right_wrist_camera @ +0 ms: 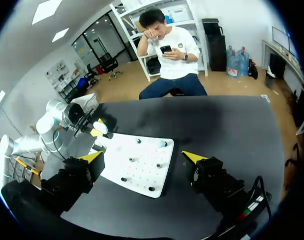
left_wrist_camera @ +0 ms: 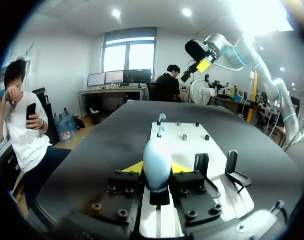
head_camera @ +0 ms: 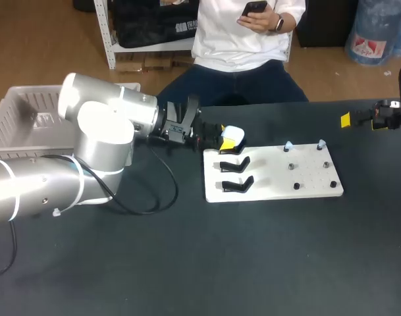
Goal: Pick up each earbud case from the left stands, insert the matching earbuds, close the lid, and place the case in the box.
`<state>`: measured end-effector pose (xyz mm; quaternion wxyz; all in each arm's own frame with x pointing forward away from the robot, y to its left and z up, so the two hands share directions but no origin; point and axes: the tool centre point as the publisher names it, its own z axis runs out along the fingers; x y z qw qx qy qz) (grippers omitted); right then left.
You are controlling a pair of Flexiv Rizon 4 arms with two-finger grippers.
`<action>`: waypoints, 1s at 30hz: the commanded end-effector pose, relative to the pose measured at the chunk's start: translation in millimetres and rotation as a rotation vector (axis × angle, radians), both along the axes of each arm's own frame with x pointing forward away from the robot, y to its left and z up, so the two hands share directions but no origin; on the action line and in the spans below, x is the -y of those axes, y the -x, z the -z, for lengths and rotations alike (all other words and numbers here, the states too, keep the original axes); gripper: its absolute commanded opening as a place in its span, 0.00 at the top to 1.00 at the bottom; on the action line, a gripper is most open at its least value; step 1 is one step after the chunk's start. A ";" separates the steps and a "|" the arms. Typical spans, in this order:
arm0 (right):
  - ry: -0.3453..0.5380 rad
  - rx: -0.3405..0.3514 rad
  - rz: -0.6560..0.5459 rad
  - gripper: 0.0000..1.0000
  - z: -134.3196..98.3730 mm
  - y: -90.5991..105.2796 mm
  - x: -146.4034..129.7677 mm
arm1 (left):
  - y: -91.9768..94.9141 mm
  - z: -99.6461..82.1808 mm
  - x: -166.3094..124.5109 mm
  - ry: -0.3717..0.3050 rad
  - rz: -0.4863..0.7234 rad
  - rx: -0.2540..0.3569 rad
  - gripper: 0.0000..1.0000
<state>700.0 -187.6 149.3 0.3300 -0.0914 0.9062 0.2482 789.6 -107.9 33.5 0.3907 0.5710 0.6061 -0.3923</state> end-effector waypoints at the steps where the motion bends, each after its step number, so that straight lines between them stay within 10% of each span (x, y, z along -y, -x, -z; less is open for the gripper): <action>1: 0.002 -0.001 0.002 0.00 -0.5 -0.1 -0.6 | 13.1 -16.8 -5.8 -0.014 -0.018 0.028 1.00; 10: 0.002 -0.001 0.002 0.00 -0.5 -0.1 -0.6 | 22.3 -46.1 -6.3 -0.014 -0.068 0.078 1.00; 30: -0.031 -0.002 -0.237 0.00 4.3 2.1 -101.2 | 13.1 -87.0 52.4 -0.029 -0.010 0.218 1.00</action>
